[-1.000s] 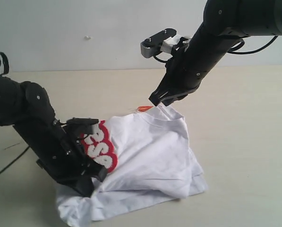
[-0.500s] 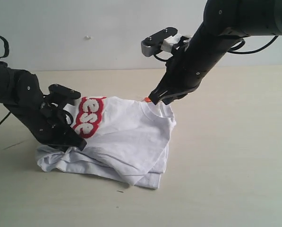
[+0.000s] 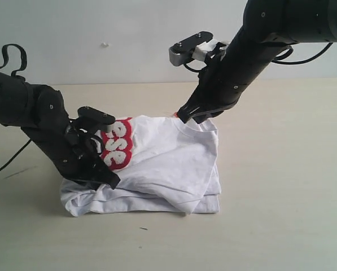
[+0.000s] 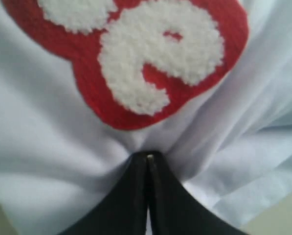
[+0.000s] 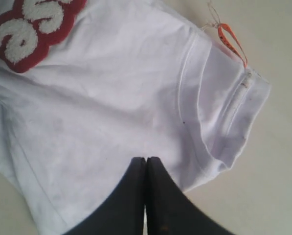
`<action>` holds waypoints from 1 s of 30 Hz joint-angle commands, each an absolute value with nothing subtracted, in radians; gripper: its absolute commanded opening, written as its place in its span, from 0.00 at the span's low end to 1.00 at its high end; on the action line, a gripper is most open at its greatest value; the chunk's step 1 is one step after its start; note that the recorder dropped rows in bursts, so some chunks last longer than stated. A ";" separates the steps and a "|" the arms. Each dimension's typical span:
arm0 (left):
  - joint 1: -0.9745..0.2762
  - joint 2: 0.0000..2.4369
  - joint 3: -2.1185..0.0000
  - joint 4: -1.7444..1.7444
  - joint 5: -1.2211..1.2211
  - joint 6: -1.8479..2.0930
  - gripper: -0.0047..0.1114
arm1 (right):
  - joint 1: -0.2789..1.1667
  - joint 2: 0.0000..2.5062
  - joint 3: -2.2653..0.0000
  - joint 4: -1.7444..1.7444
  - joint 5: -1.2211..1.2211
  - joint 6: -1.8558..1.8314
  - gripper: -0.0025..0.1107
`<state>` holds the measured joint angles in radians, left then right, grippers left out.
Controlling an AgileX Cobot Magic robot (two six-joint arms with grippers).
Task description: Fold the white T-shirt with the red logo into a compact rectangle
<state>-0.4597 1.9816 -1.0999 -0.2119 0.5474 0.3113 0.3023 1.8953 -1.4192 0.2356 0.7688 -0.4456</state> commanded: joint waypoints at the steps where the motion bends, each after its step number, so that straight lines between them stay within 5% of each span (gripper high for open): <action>1: -0.466 1.984 -1.095 -0.266 0.607 0.313 0.06 | 0.303 1.885 -1.424 0.223 0.753 -0.441 0.02; 16: -0.466 1.671 -1.093 -0.367 0.469 0.303 0.06 | 0.303 1.764 -1.407 -0.060 0.669 -0.179 0.02; 30: -0.466 1.346 -0.917 -0.380 0.424 0.277 0.06 | 0.303 1.378 -1.049 -0.062 0.435 -0.078 0.02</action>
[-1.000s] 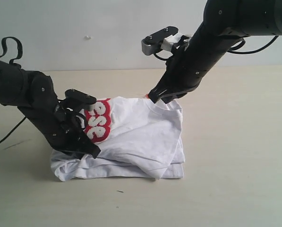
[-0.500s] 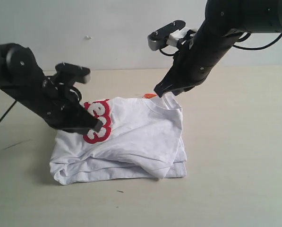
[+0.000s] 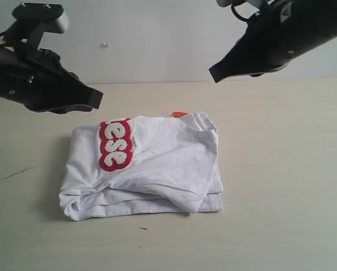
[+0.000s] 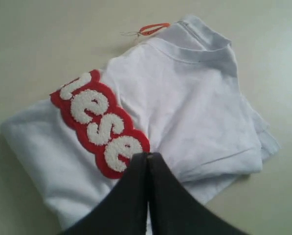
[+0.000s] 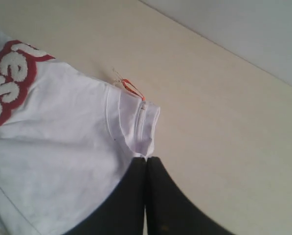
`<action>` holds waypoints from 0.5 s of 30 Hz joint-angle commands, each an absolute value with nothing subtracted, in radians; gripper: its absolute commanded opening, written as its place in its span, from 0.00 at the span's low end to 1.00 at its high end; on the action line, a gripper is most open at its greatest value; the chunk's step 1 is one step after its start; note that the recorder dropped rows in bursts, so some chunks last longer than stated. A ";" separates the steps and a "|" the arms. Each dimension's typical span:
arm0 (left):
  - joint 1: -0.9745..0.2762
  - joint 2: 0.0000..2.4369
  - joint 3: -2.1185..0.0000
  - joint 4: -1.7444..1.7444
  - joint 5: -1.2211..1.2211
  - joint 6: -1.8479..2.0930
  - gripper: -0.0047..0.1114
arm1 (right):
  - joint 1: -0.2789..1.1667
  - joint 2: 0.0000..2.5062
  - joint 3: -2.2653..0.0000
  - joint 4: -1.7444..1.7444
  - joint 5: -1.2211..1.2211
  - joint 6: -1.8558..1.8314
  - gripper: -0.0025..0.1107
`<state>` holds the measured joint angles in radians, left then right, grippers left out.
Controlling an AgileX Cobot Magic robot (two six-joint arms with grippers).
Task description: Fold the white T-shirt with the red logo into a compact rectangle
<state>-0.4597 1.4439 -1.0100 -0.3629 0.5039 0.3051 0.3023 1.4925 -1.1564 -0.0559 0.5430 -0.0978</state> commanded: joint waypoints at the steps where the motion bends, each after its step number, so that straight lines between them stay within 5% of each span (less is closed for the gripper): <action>1: -0.466 1.313 -0.884 -0.380 0.395 0.265 0.06 | 0.303 1.340 -1.011 -0.062 0.405 -0.078 0.02; 15: -0.466 0.998 -0.667 -0.427 0.324 0.249 0.06 | 0.303 0.965 -0.765 -0.051 0.346 -0.074 0.02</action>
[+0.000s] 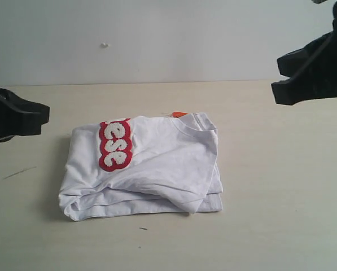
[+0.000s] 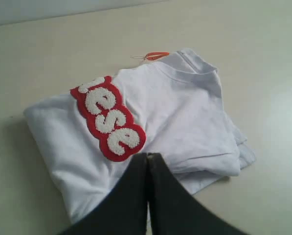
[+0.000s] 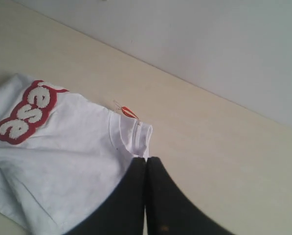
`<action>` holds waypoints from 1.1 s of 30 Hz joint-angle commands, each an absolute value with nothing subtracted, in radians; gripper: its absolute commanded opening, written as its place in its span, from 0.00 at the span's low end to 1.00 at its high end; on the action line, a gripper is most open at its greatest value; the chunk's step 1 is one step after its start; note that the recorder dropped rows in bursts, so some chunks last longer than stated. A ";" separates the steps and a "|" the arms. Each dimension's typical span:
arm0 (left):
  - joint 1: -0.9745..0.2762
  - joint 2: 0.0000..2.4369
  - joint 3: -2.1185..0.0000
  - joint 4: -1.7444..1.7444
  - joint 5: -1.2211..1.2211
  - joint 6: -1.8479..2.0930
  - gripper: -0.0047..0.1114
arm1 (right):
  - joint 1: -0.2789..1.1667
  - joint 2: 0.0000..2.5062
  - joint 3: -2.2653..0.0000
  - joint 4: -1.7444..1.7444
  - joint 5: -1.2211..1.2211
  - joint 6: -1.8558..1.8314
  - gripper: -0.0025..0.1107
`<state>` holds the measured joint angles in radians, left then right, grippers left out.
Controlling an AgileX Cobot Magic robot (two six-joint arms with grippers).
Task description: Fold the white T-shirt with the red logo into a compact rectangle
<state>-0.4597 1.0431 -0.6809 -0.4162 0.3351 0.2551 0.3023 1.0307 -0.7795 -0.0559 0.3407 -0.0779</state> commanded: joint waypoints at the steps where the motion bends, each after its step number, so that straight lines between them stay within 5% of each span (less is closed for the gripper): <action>1: -0.466 0.993 -0.667 -0.427 0.322 0.249 0.06 | 0.303 0.953 -0.765 -0.051 0.351 -0.074 0.02; 19: -0.451 0.977 -0.667 -0.423 0.324 0.253 0.06 | 0.303 0.902 -0.765 -0.051 0.350 -0.074 0.02; 33: -0.050 0.453 -0.196 -0.399 0.007 0.491 0.06 | 0.303 0.902 -0.765 -0.051 0.350 -0.074 0.02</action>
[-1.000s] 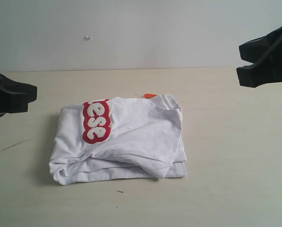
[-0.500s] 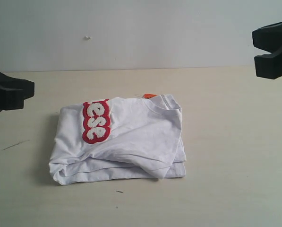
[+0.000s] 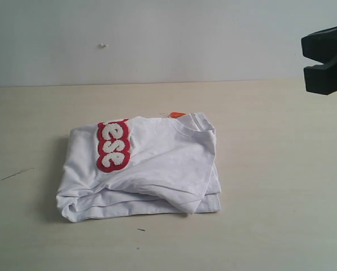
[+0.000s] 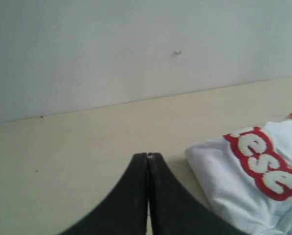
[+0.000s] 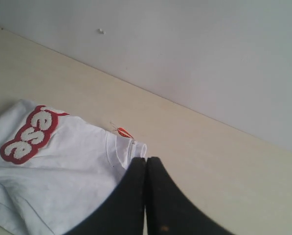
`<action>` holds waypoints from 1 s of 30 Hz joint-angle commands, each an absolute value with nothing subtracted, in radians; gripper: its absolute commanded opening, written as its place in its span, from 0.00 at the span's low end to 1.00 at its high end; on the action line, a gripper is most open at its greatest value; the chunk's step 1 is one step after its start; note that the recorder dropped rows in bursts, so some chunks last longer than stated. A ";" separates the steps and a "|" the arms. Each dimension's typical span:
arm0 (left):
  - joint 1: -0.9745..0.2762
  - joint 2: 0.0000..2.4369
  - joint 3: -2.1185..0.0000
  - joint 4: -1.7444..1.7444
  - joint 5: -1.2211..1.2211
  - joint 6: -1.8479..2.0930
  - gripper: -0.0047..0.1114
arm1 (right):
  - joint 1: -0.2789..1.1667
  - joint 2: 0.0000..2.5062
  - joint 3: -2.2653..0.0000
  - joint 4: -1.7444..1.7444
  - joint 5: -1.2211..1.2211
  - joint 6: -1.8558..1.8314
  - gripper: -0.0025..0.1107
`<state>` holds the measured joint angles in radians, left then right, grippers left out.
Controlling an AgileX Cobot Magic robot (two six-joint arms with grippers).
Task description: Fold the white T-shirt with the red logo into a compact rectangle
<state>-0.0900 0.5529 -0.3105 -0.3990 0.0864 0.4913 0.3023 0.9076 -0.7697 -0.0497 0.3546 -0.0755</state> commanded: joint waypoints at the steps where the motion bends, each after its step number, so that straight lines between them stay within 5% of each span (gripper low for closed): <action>1: -0.042 0.426 -0.163 -0.401 0.000 0.490 0.06 | 0.303 0.902 -0.765 -0.051 0.350 -0.074 0.02; 14: -0.010 0.168 0.000 -0.445 0.000 0.487 0.06 | 0.303 0.902 -0.765 -0.051 0.350 -0.074 0.02; 30: -0.010 0.150 0.000 -0.417 0.128 0.451 0.06 | 0.303 0.902 -0.765 -0.051 0.350 -0.074 0.02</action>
<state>-0.0128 0.1557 -0.0031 -0.4463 0.0944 0.4695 0.3023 0.9076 -0.7697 -0.0497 0.3546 -0.0736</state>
